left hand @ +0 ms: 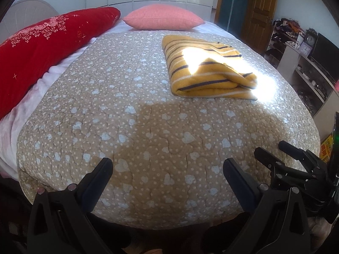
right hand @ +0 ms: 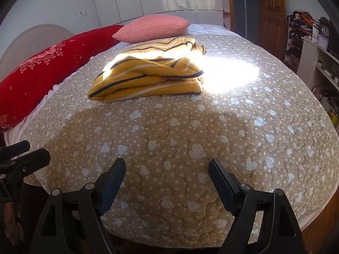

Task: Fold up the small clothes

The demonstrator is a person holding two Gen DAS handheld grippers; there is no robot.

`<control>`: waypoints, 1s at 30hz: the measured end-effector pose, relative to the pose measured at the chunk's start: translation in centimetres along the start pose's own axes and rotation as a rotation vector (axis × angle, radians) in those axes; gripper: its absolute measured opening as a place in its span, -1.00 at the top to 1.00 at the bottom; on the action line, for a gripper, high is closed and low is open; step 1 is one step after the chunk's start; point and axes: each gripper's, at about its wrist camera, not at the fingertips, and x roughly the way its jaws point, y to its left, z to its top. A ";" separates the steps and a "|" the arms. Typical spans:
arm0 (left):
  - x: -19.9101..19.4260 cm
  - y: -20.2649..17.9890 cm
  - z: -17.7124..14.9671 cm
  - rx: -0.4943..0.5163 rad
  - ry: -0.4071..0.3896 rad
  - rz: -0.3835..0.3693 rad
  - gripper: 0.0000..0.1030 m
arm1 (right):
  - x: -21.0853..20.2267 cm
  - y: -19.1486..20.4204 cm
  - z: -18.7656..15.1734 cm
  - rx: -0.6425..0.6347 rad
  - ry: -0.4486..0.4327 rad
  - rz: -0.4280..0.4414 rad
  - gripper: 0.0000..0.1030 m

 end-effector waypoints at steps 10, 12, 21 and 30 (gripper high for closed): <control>0.0 -0.1 0.0 0.003 -0.001 -0.017 -1.00 | 0.1 0.7 0.2 -0.016 -0.003 -0.001 -0.65; 0.0 0.0 0.1 0.002 0.001 -0.019 -1.00 | 0.0 0.7 0.3 -0.015 -0.006 0.000 -0.65; 0.2 0.0 0.0 -0.001 0.010 -0.034 -1.00 | -0.1 0.7 0.6 -0.029 -0.011 -0.005 -0.65; 0.7 0.8 0.1 -0.027 0.016 -0.077 -1.00 | 0.3 1.0 1.3 -0.057 -0.018 -0.009 -0.65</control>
